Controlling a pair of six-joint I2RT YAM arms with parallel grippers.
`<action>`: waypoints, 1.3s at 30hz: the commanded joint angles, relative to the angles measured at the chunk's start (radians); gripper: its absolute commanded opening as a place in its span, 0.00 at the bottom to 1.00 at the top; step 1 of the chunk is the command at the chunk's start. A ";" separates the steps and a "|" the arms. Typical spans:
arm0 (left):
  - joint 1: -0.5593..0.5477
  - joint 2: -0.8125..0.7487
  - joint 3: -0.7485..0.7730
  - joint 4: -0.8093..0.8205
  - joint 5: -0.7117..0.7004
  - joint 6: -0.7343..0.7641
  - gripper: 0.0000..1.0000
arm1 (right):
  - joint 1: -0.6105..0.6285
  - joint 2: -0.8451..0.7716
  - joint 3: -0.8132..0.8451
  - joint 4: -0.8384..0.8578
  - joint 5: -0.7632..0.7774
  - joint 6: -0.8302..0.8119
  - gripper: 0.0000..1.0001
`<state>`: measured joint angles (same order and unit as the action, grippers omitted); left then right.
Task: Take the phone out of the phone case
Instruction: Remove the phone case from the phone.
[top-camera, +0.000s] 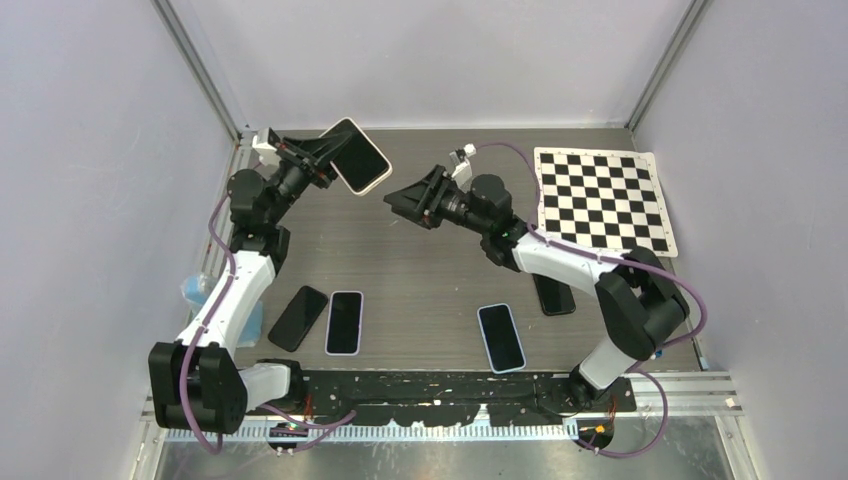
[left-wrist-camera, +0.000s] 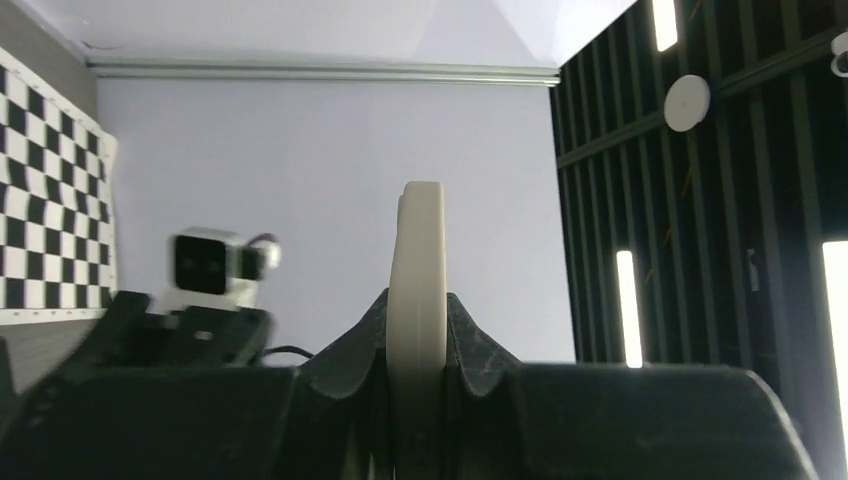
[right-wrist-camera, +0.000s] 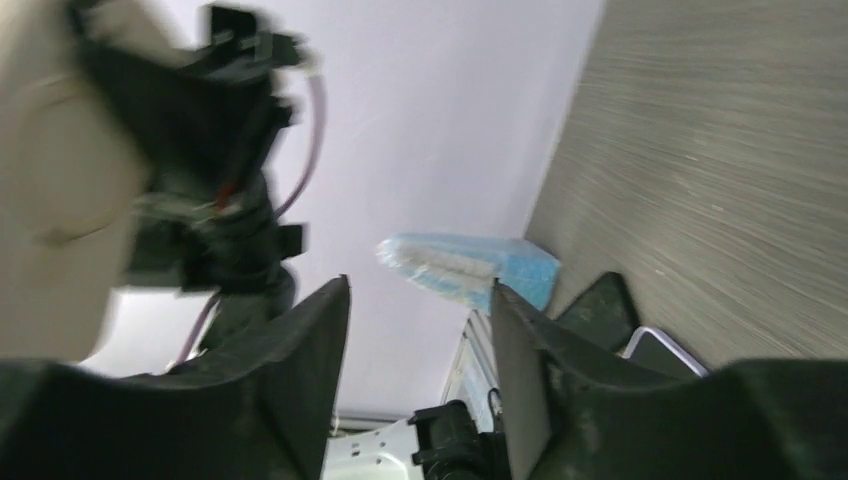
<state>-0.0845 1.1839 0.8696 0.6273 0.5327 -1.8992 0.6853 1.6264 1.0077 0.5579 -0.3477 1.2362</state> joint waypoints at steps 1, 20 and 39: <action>0.002 -0.041 0.051 -0.039 0.019 0.064 0.00 | 0.012 -0.121 -0.009 0.296 -0.122 -0.101 0.64; -0.002 -0.029 0.041 -0.143 0.038 0.054 0.00 | 0.032 -0.095 0.080 0.261 -0.112 -0.070 0.44; -0.028 -0.054 0.049 -0.175 0.006 -0.090 0.00 | 0.042 -0.034 0.017 0.116 0.055 -0.395 0.44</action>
<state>-0.0853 1.1797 0.8696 0.3290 0.4999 -1.8862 0.7246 1.5539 1.0538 0.8223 -0.3664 1.0336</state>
